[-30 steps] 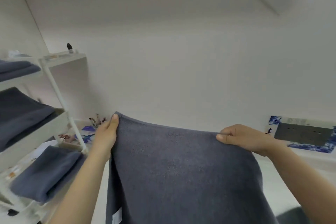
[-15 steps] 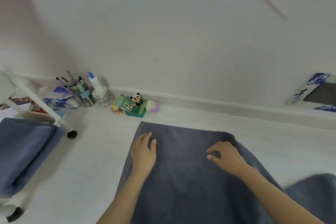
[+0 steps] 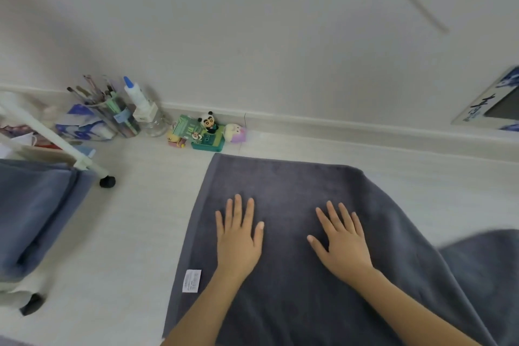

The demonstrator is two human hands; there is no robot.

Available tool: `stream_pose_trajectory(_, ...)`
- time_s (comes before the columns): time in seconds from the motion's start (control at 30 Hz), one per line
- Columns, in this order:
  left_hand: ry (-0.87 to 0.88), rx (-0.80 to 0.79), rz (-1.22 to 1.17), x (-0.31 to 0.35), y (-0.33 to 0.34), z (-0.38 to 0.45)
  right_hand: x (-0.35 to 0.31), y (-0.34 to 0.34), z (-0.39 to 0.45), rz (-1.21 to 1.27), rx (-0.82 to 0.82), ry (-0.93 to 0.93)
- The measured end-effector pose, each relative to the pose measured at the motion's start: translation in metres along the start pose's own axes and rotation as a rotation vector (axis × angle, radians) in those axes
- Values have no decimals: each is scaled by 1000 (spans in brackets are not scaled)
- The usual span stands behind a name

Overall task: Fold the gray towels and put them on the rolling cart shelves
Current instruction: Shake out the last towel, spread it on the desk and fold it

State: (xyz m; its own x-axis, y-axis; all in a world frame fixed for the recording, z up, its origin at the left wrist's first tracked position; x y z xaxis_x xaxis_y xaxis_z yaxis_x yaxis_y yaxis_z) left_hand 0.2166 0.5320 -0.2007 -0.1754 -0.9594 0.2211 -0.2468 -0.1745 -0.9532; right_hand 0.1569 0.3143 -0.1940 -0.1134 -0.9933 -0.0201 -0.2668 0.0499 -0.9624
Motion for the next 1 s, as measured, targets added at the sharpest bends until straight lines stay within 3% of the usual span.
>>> stream_pose_trajectory(0.13,81,-47,36,0,25,-24,-8,27,-23,60,-75,46)
stream_pose_trajectory(0.27,88,-30,50,-1,15,-18,-11,22,-21,138,-28,-36)
stream_pose_trajectory(0.37,128,-41,-15,21,9,-28,-1,3,-37,161,108,16)
stream_pose_trajectory(0.57,340,-145,-91,86,15,-57,62,0,-96,195,203,233)
stream_pose_trajectory(0.73,443,-227,-155,150,20,-61,121,5,-130,350,154,417)
stream_pose_trajectory(0.9,478,-286,-177,210,28,-66,168,-4,-142,555,142,417)
stream_pose_trajectory(1.0,459,-323,-172,245,37,-67,202,-9,-131,420,185,419)
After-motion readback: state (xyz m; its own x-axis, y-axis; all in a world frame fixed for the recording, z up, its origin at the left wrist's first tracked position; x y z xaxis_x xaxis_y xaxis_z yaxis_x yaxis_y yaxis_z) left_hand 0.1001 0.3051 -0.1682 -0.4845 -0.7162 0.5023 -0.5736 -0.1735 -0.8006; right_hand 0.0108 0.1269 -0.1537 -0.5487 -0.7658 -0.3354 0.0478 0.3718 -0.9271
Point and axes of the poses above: each hand's wrist, its own z-axis towards the middle knuckle, its own y-axis out of the palm, x = y × z, the point moved 5 cm from there along z, towards the middle knuckle, and after that the axes turned 2 degrees about -z, right-handed, at the moved point
